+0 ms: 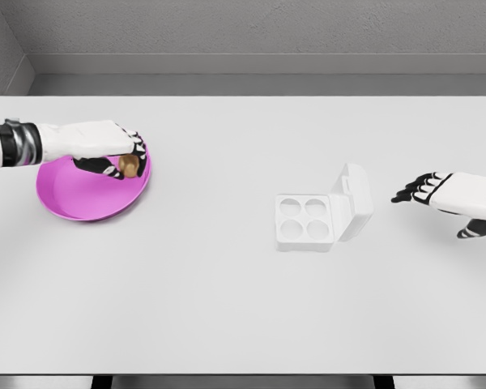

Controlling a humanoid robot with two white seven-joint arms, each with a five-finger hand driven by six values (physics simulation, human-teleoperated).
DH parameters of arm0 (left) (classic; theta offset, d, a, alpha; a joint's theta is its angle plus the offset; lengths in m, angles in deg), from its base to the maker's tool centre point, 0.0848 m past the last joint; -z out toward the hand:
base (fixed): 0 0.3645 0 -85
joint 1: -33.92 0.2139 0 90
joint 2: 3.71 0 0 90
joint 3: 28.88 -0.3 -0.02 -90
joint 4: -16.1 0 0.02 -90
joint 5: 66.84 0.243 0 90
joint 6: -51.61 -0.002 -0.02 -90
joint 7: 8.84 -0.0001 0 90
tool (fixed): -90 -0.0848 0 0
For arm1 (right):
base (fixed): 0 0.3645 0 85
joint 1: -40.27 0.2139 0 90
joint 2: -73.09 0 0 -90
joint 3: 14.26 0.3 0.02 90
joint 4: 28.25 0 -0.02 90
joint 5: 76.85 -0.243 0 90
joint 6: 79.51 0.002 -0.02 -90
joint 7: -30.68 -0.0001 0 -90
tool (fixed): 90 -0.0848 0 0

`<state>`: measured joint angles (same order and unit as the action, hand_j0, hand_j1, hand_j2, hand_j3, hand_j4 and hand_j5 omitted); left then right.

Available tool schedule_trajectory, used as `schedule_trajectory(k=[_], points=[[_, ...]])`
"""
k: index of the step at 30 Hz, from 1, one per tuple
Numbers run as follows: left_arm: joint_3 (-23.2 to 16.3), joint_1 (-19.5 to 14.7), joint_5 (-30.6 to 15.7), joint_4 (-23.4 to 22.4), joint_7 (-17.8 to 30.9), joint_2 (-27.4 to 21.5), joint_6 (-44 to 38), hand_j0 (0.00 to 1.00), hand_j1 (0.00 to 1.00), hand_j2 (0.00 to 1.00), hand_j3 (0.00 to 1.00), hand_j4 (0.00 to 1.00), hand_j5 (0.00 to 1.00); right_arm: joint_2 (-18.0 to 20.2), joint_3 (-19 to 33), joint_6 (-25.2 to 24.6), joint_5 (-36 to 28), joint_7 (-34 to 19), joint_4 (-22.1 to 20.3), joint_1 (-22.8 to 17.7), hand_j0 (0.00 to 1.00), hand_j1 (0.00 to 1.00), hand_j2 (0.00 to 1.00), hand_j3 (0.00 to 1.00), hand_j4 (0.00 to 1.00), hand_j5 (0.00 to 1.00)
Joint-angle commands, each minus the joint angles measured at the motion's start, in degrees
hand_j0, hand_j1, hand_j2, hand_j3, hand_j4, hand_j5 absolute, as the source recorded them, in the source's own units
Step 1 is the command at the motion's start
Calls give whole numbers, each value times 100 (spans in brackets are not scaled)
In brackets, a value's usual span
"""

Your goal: Pack egg into the box and close the box lid

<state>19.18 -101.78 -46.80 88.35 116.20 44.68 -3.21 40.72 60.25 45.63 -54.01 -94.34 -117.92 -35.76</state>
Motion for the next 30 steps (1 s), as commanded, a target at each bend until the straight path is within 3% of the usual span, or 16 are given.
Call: schedule_trajectory(k=[1, 5, 10, 13, 17, 19, 24, 26, 30], points=[[2, 0, -44, 413, -4, 126, -18, 35, 35, 35, 35, 35, 35, 21, 2, -15, -139, 2, -7, 0, 100, 100, 100, 100, 100, 100], [-157, 0, -237, 843, -4, 285, -18, 35, 35, 35, 35, 35, 35, 21, 3, -15, -148, 2, -51, 0, 100, 100, 100, 100, 100, 100], [-200, -9, -219, 879, -4, 890, -18, 35, 35, 35, 35, 35, 35, 56, 3, -15, -148, 2, -51, 0, 100, 100, 100, 100, 100, 100], [-640, -149, -175, 756, -4, 1497, -18, 35, 35, 35, 35, 35, 35, 73, 20, -15, -148, 2, -42, 0, 100, 100, 100, 100, 100, 100], [-719, -387, -175, 668, -4, 2279, -18, 35, 35, 35, 35, 35, 35, 65, 249, -15, -148, 2, -24, 9, 100, 100, 100, 100, 100, 100], [-1053, -536, -175, 668, -4, 2631, -18, 35, 35, 35, 35, 35, 35, 73, 240, -15, -148, 2, -24, 0, 100, 100, 100, 100, 100, 100], [-1088, -624, -167, 527, -4, 2666, -18, 36, 36, 36, 36, 36, 36, 47, 240, -15, -148, 2, -103, 9, 100, 100, 100, 100, 100, 100], [-1062, -650, -202, 457, -4, 2640, -18, 46, 46, 46, 46, 46, 46, 56, 249, -15, -148, 2, -103, 9, 100, 100, 100, 100, 100, 100], [-772, -650, -263, 448, -4, 2447, -18, 93, 93, 93, 93, 93, 93, 65, 249, -15, -148, 2, -112, 9, 100, 100, 100, 100, 100, 100]])
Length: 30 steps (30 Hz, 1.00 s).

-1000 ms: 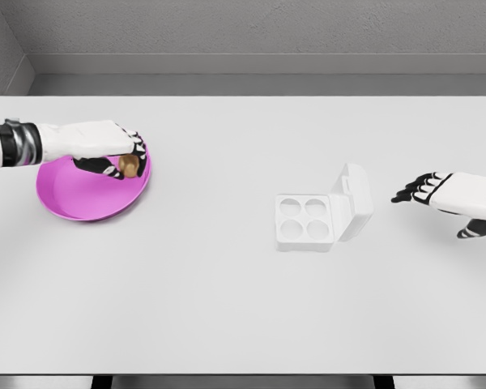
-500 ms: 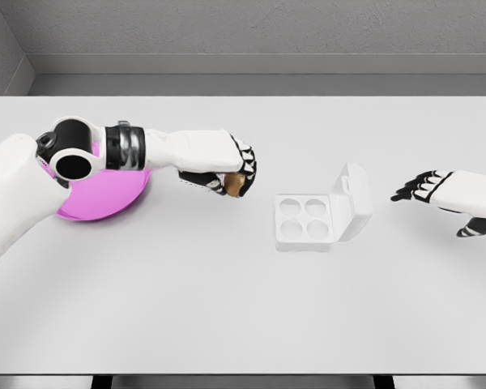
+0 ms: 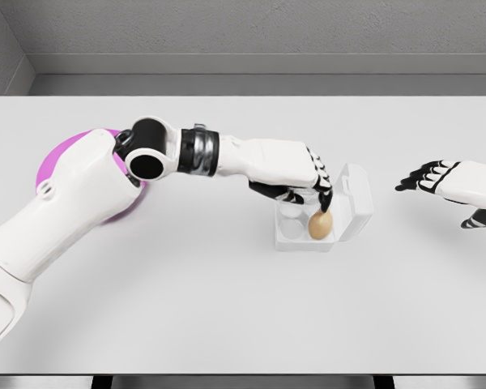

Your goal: Pack egg into the box and close the box lid

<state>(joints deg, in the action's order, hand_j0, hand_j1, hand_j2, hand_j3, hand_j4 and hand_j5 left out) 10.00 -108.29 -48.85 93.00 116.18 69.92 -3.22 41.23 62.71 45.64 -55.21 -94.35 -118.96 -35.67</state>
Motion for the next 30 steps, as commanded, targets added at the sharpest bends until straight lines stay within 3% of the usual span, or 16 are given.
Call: schedule_trajectory(k=[1, 5, 7, 13, 20, 30], points=[[198, 0, -111, -27, -2, -165, -17, 100, 100, 100, 100, 100, 100, 13, 2, -15, -29, 2, -8, 0, 100, 100, 100, 100, 100, 100], [198, -44, -1006, 35, -2, -787, -17, 100, 100, 100, 100, 100, 100, 4, -41, -15, -29, 2, -263, 0, 100, 100, 100, 100, 100, 100], [198, -53, -1587, 61, -2, -1553, -17, 100, 100, 100, 100, 100, 100, -22, -68, -15, -29, 2, -368, -9, 100, 100, 100, 100, 100, 100], [418, -9, -1640, 53, -2, -2045, -17, 100, 100, 100, 100, 100, 100, -57, -121, -15, 7, 2, -351, -44, 100, 100, 100, 100, 100, 100], [418, 0, -1658, 70, -2, -2046, -17, 100, 100, 100, 100, 100, 100, -75, -288, -15, 59, 2, -395, -9, 100, 100, 100, 100, 100, 100], [418, 0, -1658, 44, -2, -2037, -17, 100, 100, 100, 100, 100, 100, -119, -384, -15, 15, 2, -1001, -9, 100, 100, 100, 100, 100, 100]])
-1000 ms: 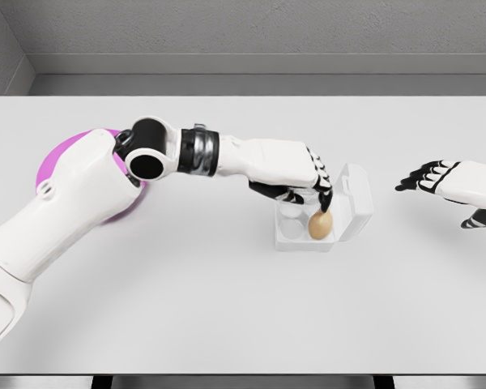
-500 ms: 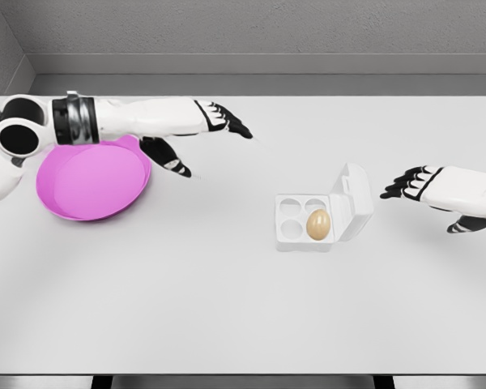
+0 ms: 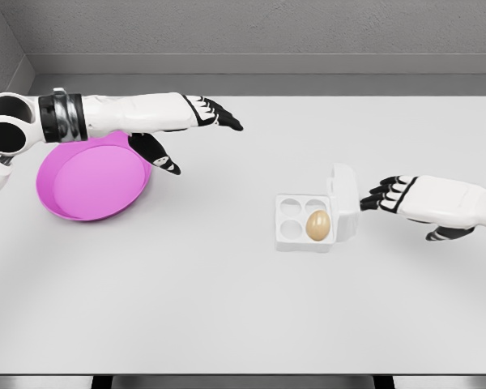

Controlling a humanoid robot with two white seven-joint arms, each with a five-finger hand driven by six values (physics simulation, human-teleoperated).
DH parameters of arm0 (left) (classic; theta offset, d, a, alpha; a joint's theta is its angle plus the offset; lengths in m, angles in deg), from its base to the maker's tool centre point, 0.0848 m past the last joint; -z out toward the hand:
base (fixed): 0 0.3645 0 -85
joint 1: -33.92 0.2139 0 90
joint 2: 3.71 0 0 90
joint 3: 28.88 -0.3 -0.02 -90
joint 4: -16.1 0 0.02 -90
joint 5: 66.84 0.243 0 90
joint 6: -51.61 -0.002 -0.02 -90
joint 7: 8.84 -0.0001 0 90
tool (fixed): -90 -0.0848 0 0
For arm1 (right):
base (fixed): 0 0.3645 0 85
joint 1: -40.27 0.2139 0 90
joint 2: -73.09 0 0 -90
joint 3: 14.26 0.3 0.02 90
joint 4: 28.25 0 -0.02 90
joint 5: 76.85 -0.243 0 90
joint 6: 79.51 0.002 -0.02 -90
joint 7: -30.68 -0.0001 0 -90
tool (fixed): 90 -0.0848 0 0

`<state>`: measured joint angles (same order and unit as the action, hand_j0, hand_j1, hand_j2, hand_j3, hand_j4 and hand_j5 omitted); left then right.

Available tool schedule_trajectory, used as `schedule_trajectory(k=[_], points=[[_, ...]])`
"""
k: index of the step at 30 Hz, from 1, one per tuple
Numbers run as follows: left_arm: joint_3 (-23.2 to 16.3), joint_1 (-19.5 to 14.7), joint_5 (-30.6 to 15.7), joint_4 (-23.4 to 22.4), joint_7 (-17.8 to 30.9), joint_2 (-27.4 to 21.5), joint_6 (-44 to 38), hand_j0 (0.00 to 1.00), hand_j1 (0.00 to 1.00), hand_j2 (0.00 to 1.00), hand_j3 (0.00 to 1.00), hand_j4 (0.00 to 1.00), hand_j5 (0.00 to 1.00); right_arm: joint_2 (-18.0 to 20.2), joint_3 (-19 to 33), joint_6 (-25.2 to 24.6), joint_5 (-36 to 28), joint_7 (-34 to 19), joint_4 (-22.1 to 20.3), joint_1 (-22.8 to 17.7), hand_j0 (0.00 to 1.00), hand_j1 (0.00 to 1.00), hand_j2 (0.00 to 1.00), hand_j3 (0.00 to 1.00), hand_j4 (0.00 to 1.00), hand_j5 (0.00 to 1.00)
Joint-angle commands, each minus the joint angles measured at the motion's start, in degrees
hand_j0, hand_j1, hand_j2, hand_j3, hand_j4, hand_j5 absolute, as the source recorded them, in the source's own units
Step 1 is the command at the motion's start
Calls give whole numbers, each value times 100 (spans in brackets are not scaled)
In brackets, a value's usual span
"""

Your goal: Pack egg into the box and close the box lid

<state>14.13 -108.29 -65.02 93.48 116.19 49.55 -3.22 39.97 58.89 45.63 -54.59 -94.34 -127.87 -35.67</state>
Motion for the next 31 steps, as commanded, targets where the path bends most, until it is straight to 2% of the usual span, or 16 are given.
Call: schedule_trajectory(k=[1, 9, 13, 18, 22, 23, 25, 26, 27, 29, 31], points=[[5, 0, -41, -4, -3, -1, -16, 100, 100, 100, 100, 100, 100, 16, 6, -14, -55, 2, -110, 0, 100, 100, 100, 100, 100, 100], [5, 9, -32, -39, -3, 8, -16, 100, 100, 100, 100, 100, 100, -36, -55, -14, -73, 2, -119, 299, 100, 100, 100, 100, 100, 100], [5, 9, -32, -48, -3, 8, -16, 100, 100, 100, 100, 100, 100, -248, -503, -14, -64, 2, -119, 633, 100, 100, 100, 100, 100, 100], [5, 9, -32, -48, -3, 8, -16, 100, 100, 100, 100, 100, 100, -414, -943, -14, -37, 2, -119, 791, 100, 100, 100, 100, 100, 100], [5, 9, -41, -48, -3, -1, -16, 100, 100, 100, 100, 100, 100, -555, -987, -14, -29, 2, -119, 861, 100, 100, 100, 100, 100, 100], [5, 9, -41, -48, -3, -1, -16, 100, 100, 100, 100, 100, 100, -564, -926, -14, -37, 2, -102, 1002, 100, 100, 100, 100, 100, 100], [5, 9, -50, -100, -3, -1, -16, 100, 100, 100, 100, 100, 100, -546, -65, -14, -90, 2, 206, 949, 100, 100, 100, 100, 100, 100], [-3, 9, -50, -302, -3, -1, -16, 100, 100, 100, 100, 100, 100, -529, 182, -14, -151, 2, 425, 949, 100, 100, 100, 100, 100, 100], [-3, 9, -50, -452, -3, 34, -16, 100, 100, 100, 100, 100, 100, -502, 261, -14, -389, 2, 627, 941, 100, 100, 100, 100, 100, 100], [-12, 9, -41, -461, -3, 52, -16, 100, 100, 100, 100, 100, 100, -502, 244, -14, -512, 2, 847, 932, 100, 100, 100, 100, 100, 100], [-21, 9, -41, -461, -3, 61, -16, 100, 100, 100, 100, 100, 100, -502, 191, -14, -503, 2, 830, 932, 100, 100, 100, 100, 100, 100]])
